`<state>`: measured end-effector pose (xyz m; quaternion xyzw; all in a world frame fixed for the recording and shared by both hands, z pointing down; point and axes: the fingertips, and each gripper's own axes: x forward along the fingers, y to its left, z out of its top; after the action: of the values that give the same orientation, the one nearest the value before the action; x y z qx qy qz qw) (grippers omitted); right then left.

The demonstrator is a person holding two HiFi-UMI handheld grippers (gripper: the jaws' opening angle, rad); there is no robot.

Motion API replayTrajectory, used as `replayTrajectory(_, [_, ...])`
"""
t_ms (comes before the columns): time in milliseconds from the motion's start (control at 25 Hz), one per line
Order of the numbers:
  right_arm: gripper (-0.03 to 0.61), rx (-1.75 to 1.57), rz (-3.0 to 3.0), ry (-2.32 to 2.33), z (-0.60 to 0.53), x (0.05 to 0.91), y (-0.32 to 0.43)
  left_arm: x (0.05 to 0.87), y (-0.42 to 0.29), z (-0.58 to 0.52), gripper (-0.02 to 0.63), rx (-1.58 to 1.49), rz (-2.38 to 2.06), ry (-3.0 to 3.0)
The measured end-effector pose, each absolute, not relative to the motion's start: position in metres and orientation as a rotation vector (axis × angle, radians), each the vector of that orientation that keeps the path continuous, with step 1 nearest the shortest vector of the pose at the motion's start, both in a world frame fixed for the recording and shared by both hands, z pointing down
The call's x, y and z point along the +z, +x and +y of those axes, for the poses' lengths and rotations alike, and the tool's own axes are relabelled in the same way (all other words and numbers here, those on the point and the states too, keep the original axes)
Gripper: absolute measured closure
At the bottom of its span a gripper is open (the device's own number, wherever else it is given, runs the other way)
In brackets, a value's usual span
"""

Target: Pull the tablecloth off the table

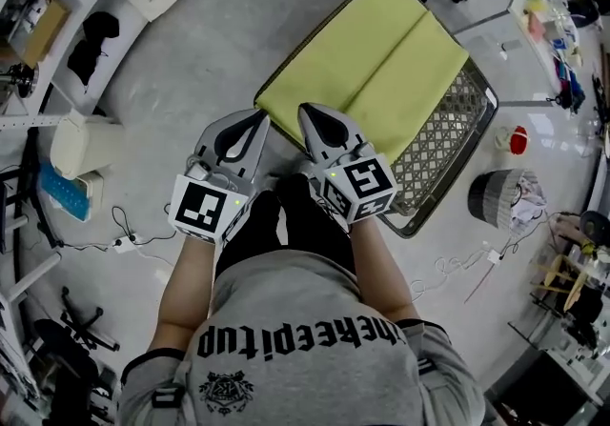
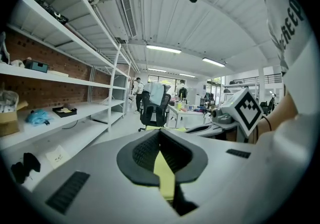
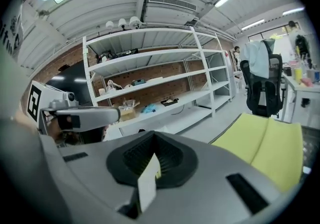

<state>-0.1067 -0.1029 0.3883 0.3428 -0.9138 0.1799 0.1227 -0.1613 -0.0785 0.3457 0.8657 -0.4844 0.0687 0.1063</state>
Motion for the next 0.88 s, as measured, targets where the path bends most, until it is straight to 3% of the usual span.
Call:
replayTrajectory(480, [0.568,0.525,-2.734,0.919,-0.124,0.383,-0.098,0.368,-0.16,-0.1,0.599,0.285,-1.527,2.478])
replayTrajectory(880, [0.566,0.6,-2.629,1.083,-0.132,0.41,-0.12,0.371,-0.179,-0.124,0.599,0.281,-1.31,2.588])
